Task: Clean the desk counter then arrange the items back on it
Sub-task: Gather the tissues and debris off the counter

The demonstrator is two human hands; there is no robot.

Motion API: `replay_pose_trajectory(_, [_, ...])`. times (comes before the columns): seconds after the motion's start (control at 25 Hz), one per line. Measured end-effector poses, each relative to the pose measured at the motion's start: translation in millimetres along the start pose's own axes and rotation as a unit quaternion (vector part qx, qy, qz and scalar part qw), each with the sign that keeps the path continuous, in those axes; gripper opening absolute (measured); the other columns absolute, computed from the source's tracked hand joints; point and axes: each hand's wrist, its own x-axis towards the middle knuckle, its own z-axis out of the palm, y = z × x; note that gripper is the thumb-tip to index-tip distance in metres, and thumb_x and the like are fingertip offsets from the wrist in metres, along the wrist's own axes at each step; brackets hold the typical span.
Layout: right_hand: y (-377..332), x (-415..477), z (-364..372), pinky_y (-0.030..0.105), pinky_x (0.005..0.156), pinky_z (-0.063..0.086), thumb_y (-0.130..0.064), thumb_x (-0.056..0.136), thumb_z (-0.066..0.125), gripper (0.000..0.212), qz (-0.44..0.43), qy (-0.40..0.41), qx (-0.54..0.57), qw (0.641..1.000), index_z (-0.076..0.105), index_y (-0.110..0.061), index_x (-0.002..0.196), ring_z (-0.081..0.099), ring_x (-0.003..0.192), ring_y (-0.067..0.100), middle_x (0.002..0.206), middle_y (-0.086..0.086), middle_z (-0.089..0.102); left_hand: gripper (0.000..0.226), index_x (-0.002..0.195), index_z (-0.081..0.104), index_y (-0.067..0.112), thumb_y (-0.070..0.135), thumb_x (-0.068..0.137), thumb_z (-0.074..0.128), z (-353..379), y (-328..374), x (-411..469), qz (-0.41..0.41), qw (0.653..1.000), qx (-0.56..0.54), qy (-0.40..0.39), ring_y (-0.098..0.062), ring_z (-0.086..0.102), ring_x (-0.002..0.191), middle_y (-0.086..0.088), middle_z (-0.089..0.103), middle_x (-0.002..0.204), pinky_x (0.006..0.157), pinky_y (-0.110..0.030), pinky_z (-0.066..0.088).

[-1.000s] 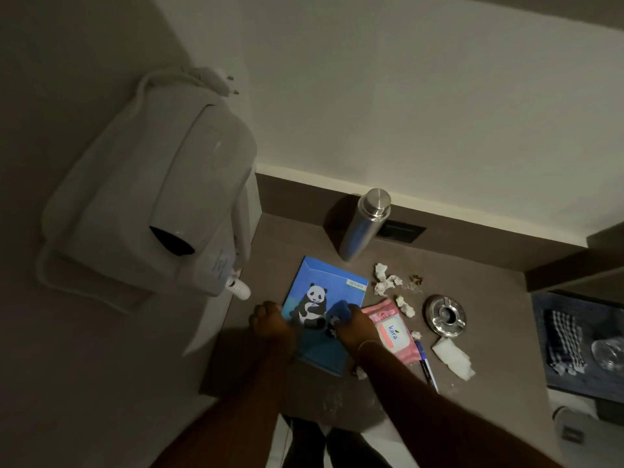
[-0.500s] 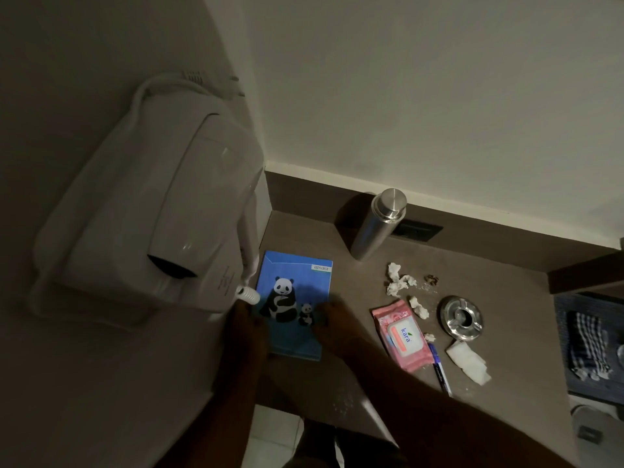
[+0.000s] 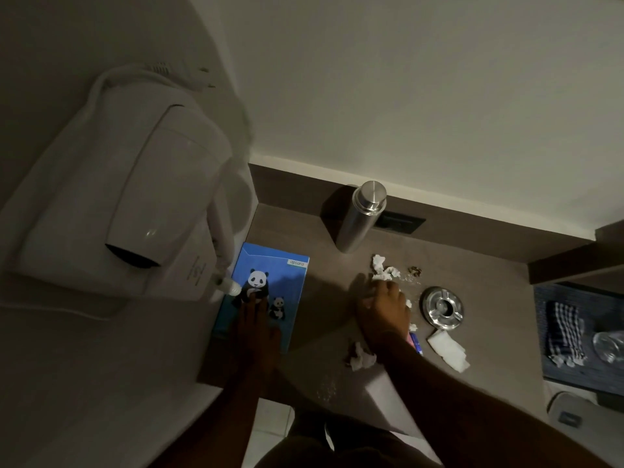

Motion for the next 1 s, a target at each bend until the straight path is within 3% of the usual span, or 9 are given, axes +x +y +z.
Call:
replay_pose_trajectory(0.16, [39.2, -6.6, 6.8, 0.050, 0.110, 0.047, -0.075, 0.087, 0.062, 0.100, 0.049, -0.070, -0.055, 0.995, 0.028, -0.017, 0.162, 0.052, 0.136, 0.039, 0.155, 0.014, 0.044, 0.074, 0.156, 0.032, 0.015, 0.019, 0.092, 0.068, -8.5, 15.5, 1.9, -0.047, 0.998, -0.053, 0.003, -0.033, 0.017, 0.155, -0.011, 0.023, 0.167, 0.126, -0.053, 0.017])
replay_pose_trajectory(0.4, [44.6, 9.8, 2.7, 0.057, 0.110, 0.048, -0.058, 0.079, 0.080, 0.110, 0.053, -0.104, 0.000, 0.993, 0.016, -0.030, 0.164, 0.047, 0.139, 0.040, 0.154, 0.014, 0.044, 0.064, 0.148, 0.046, 0.010, 0.002, 0.088, 0.068, -18.4, 24.3, -18.5, -0.026, 0.988, -0.128, 0.087, -0.036, 0.031, 0.150, -0.015, 0.036, 0.161, 0.122, -0.054, 0.028])
replay_pose_trajectory(0.52, [22.6, 8.7, -1.3, 0.056, 0.106, 0.052, -0.053, 0.077, 0.085, 0.114, 0.016, -0.082, 0.081, 0.993, 0.014, -0.033, 0.164, 0.052, 0.136, 0.042, 0.153, 0.017, 0.044, 0.057, 0.148, 0.045, 0.019, 0.009, 0.095, 0.063, -15.6, 34.1, -38.0, -0.027, 0.975, -0.219, -0.013, -0.025, 0.047, 0.139, -0.010, 0.045, 0.154, 0.113, -0.047, 0.044])
replay_pose_trajectory(0.6, [-2.6, 8.2, -0.2, 0.055, 0.105, 0.053, -0.057, 0.077, 0.084, 0.115, 0.005, -0.145, 0.151, 0.978, 0.009, -0.042, 0.162, 0.056, 0.134, 0.040, 0.153, 0.013, 0.044, 0.053, 0.145, 0.045, 0.027, 0.017, 0.097, 0.064, -18.5, 49.2, -51.5, -0.004, 0.916, -0.361, -0.173, -0.006, 0.059, 0.122, -0.002, 0.053, 0.147, 0.093, -0.025, 0.055])
replay_pose_trajectory(0.68, [-29.6, 2.2, 9.9, 0.054, 0.107, 0.053, -0.050, 0.076, 0.087, 0.108, 0.014, -0.204, 0.236, 0.950, 0.022, -0.031, 0.161, 0.059, 0.133, 0.035, 0.146, 0.009, 0.056, 0.052, 0.142, 0.048, 0.022, 0.016, 0.094, 0.068, -18.5, 58.9, -55.1, 0.017, 0.878, -0.437, -0.196, -0.006, 0.063, 0.117, 0.006, 0.060, 0.133, 0.083, -0.013, 0.054])
replay_pose_trajectory(0.8, [-61.6, -12.7, 30.2, 0.044, 0.101, 0.060, -0.029, 0.083, 0.089, 0.073, 0.054, -0.274, 0.339, 0.899, 0.050, -0.017, 0.143, 0.069, 0.121, 0.020, 0.133, 0.006, 0.065, 0.046, 0.135, 0.055, 0.014, 0.016, 0.092, 0.071, -29.6, 52.5, -54.7, -0.034, 0.883, -0.451, -0.126, -0.013, 0.066, 0.113, 0.006, 0.065, 0.121, 0.099, -0.033, 0.056])
replay_pose_trajectory(0.88, [-74.4, -15.4, 37.0, 0.024, 0.072, 0.064, -0.032, 0.088, 0.084, 0.043, 0.024, -0.314, 0.346, 0.884, 0.059, -0.025, 0.122, 0.076, 0.092, 0.002, 0.119, 0.002, 0.068, 0.046, 0.132, 0.059, 0.017, 0.023, 0.089, 0.075, -33.7, 24.0, -59.8, -0.095, 0.855, -0.495, -0.122, -0.023, 0.070, 0.110, -0.004, 0.068, 0.123, 0.096, -0.045, 0.059])
replay_pose_trajectory(0.92, [-77.9, -14.4, 36.7, 0.024, 0.064, 0.061, -0.035, 0.091, 0.082, 0.042, 0.015, -0.321, 0.365, 0.874, 0.059, -0.024, 0.124, 0.075, 0.089, 0.002, 0.121, 0.000, 0.068, 0.050, 0.131, 0.059, 0.022, 0.027, 0.086, 0.078, -33.7, 6.7, -65.2, -0.137, 0.825, -0.534, -0.122, -0.024, 0.072, 0.107, -0.003, 0.069, 0.123, 0.088, -0.042, 0.062])
replay_pose_trajectory(1.0, [-75.6, -7.9, 34.1, 0.036, 0.078, 0.060, -0.041, 0.097, 0.073, 0.064, 0.041, -0.313, 0.373, 0.872, 0.045, -0.019, 0.150, 0.067, 0.118, 0.020, 0.137, -0.007, 0.051, 0.049, 0.130, 0.059, 0.026, 0.028, 0.085, 0.079, -30.1, -26.4, -81.3, -0.214, 0.770, -0.593, -0.102, -0.024, 0.074, 0.102, -0.004, 0.071, 0.121, 0.080, -0.038, 0.063])
